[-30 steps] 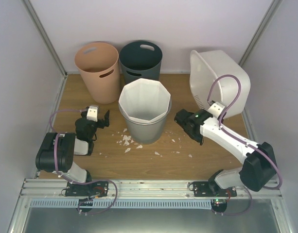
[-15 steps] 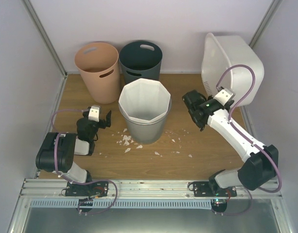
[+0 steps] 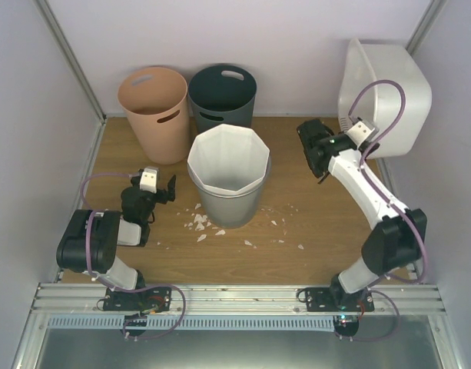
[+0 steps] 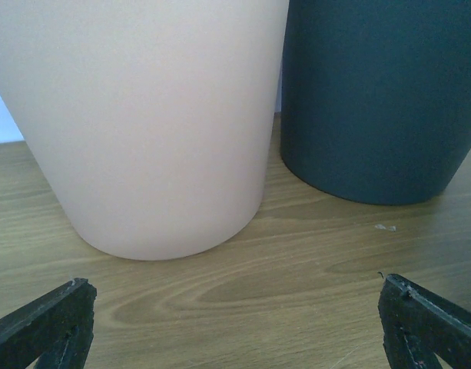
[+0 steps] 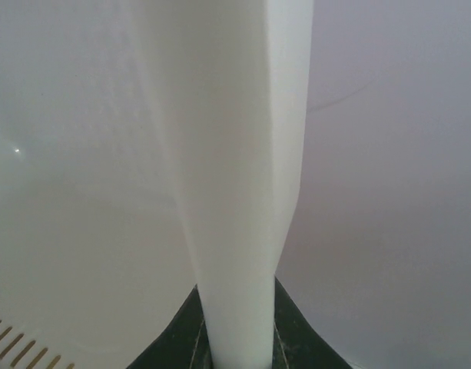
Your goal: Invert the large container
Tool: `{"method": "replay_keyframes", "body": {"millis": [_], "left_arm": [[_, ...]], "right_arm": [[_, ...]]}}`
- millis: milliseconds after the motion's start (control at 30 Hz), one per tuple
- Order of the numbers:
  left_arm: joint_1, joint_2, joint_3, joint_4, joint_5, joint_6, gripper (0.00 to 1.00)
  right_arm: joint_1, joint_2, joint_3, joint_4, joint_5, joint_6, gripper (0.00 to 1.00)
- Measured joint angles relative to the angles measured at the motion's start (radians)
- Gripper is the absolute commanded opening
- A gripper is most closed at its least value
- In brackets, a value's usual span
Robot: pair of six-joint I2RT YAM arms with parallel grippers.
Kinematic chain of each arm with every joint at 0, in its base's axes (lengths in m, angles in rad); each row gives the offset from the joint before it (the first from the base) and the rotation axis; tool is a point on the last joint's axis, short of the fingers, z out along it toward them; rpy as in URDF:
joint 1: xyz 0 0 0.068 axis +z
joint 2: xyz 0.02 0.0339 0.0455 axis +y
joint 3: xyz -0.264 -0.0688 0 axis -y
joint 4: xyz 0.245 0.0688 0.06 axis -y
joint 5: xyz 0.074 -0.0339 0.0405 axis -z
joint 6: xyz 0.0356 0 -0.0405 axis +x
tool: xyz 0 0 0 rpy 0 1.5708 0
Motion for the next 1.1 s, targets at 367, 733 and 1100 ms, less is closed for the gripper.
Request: {"method": "replay_keyframes", "body": {"millis": [367,733,1100], "left_arm": [[0.000,0.000,0.000,0.000,0.000,0.000,0.99],[0.000,0.000,0.000,0.000,0.000,0.001,0.99],[0.000,0.000,0.000,0.000,0.000,0.001,0.99]], "right_arm": [[-0.032,0.096,0.082,-0.268,-0.013,0.292,0.01],[0.003,-0.051,0.064,-0.300,-0.026,0.449,0.01],[0.037,0.008,0.138,-0.304,-0.002,0.247,0.01]]}}
